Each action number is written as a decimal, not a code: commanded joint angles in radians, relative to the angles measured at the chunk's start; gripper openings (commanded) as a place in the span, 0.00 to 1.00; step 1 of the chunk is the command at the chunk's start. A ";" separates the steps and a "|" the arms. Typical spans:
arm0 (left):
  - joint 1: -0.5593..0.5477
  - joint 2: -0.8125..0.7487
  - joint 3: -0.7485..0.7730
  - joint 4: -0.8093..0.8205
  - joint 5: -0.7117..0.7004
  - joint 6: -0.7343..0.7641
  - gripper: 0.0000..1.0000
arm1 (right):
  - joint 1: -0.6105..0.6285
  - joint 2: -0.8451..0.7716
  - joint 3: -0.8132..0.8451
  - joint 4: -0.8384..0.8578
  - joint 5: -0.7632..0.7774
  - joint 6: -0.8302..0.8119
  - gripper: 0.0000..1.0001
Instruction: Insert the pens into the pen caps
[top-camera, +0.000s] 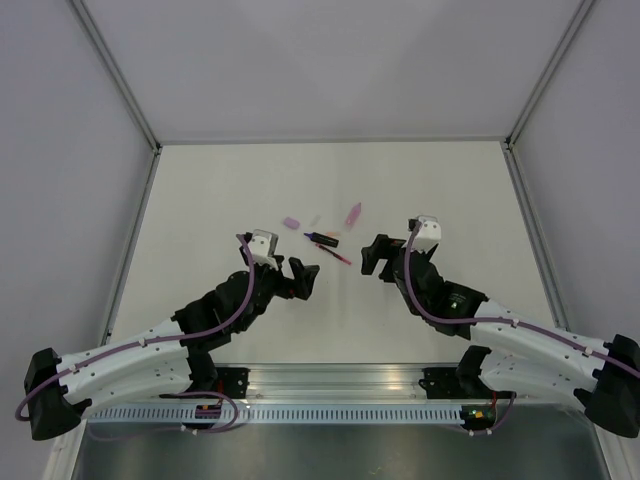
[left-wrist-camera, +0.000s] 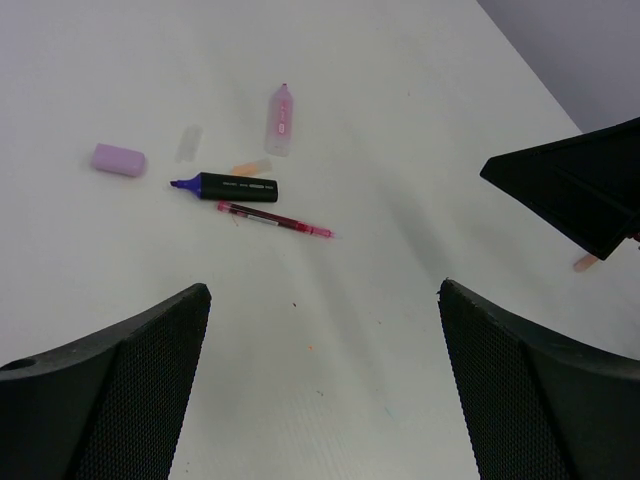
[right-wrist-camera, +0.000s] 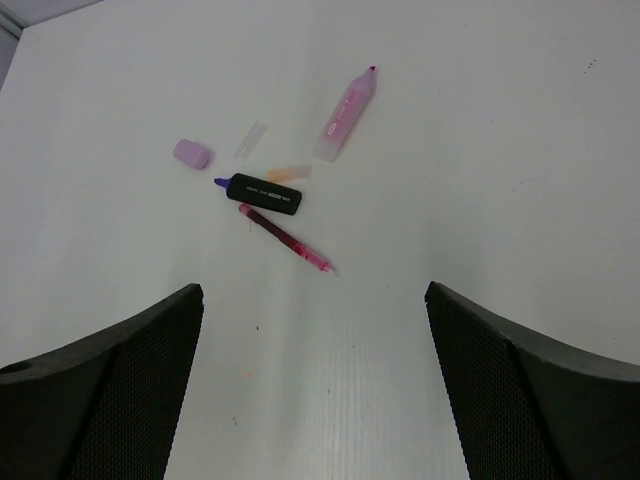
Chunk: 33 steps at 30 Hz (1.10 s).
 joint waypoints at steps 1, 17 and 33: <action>-0.002 -0.008 -0.002 0.066 -0.048 0.032 1.00 | 0.001 0.032 0.064 -0.060 0.065 0.043 0.98; -0.002 -0.052 -0.050 0.083 -0.176 -0.004 1.00 | -0.199 0.537 0.536 -0.329 0.106 0.223 0.87; -0.002 -0.371 -0.162 0.063 -0.288 -0.075 1.00 | -0.272 1.111 1.019 -0.449 0.010 0.329 0.66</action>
